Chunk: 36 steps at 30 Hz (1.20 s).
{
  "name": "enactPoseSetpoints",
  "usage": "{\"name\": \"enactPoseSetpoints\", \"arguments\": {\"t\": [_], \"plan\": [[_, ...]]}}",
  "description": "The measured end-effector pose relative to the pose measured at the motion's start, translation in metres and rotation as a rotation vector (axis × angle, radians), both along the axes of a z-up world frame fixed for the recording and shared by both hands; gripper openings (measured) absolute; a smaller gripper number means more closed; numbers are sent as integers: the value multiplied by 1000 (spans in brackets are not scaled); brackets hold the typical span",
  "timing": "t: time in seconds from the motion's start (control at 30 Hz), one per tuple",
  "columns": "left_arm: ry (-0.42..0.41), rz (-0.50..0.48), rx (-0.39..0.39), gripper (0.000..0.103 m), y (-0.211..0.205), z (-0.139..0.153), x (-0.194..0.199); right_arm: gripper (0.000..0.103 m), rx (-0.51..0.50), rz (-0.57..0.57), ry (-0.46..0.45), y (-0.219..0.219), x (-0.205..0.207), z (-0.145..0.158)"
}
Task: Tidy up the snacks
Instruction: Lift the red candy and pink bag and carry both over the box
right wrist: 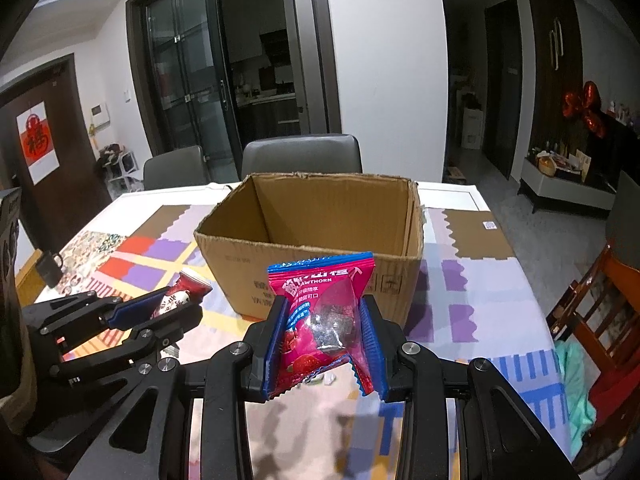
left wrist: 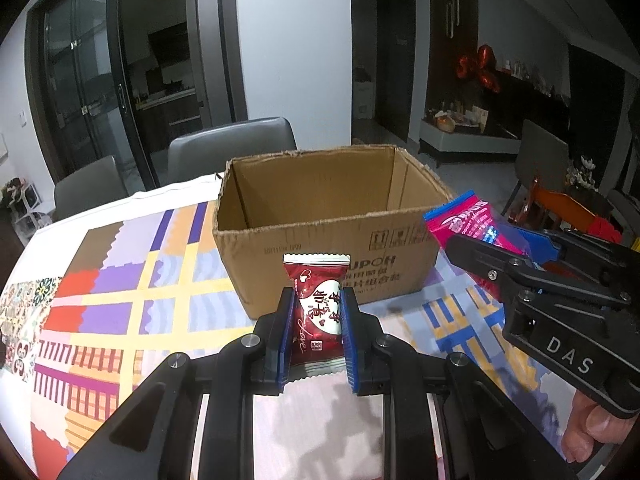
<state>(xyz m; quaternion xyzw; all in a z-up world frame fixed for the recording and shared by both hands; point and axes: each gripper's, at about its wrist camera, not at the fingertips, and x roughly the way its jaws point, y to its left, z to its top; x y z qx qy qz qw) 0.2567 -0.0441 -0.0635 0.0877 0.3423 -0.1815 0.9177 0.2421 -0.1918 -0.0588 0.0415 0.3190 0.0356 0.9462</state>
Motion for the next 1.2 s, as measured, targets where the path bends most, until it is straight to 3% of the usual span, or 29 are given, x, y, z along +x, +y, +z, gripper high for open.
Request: {"name": "enactPoseSetpoints", "arguments": {"t": [1.2], "plan": [[-71, 17, -29, 22, -2, 39, 54, 37, -9, -11, -79, -7, 47, 43]]}}
